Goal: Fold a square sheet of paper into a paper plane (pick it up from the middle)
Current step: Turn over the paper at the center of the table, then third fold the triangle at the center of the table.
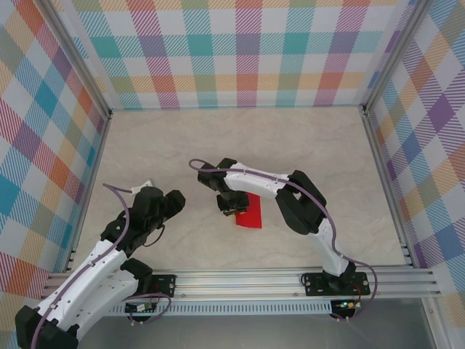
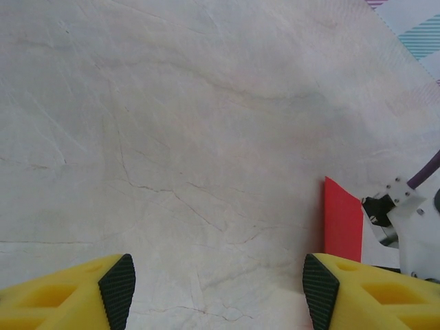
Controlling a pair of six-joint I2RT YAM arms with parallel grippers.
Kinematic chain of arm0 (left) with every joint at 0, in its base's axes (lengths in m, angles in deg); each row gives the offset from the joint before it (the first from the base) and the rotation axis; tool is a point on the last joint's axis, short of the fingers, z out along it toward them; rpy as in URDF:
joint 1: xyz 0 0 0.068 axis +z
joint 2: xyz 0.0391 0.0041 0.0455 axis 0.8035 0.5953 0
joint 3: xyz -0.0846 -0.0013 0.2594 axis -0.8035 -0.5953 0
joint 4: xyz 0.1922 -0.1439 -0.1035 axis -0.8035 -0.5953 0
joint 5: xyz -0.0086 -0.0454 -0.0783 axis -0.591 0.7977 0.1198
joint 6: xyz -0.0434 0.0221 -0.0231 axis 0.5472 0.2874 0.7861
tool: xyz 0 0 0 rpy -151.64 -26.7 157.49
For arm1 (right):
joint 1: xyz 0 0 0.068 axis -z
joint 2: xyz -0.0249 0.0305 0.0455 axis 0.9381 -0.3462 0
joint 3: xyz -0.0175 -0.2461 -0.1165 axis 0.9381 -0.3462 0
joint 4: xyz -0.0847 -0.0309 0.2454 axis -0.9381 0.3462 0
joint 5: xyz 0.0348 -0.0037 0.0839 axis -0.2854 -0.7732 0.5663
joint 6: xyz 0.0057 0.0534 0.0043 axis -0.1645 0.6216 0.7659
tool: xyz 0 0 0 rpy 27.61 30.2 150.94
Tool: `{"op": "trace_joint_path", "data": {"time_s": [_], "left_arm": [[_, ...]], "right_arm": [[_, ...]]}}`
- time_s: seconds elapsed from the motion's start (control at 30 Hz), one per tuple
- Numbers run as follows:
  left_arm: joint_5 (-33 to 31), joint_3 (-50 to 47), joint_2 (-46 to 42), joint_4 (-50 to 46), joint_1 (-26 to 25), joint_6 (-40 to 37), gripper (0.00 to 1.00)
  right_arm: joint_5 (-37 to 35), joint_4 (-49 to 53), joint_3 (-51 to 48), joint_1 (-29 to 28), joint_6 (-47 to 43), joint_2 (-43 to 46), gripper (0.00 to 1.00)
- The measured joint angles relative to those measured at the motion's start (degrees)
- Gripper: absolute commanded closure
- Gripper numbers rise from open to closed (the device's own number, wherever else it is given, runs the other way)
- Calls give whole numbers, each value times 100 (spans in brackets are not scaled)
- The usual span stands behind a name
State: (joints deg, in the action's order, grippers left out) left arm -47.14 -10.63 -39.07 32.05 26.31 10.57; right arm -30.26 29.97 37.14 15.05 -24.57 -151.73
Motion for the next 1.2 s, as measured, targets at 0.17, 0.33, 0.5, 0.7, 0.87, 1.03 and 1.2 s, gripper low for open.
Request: {"op": "trace_joint_path", "data": {"time_s": [0.17, 0.33, 0.5, 0.7, 0.87, 1.03, 1.2], "left_arm": [[428, 2, 566, 328, 9, -39, 36], [1237, 70, 1622, 1062, 9, -87, 61], [2085, 614, 3130, 1692, -136, -234, 76], [2629, 1867, 4798, 1932, -715, -485, 85], [2820, 2551, 5766, 1930, -916, -647, 91], [2900, 2688, 6190, 1840, -918, -706, 91], [3005, 2863, 6537, 1786, -918, -780, 92]], "right_arm": [[697, -1300, -1364, 173, -173, 1290, 55], [1338, -2717, -3499, 1154, -48, 3379, 56], [1982, -3864, -5300, 2232, 195, 4153, 56], [2577, -4485, -6008, 2391, 328, 4155, 56], [2914, -5095, -6033, 2391, 415, 4116, 56], [3176, -5473, -6033, 2391, 494, 3888, 57], [3344, -5639, -6033, 2391, 518, 3727, 57]]}}
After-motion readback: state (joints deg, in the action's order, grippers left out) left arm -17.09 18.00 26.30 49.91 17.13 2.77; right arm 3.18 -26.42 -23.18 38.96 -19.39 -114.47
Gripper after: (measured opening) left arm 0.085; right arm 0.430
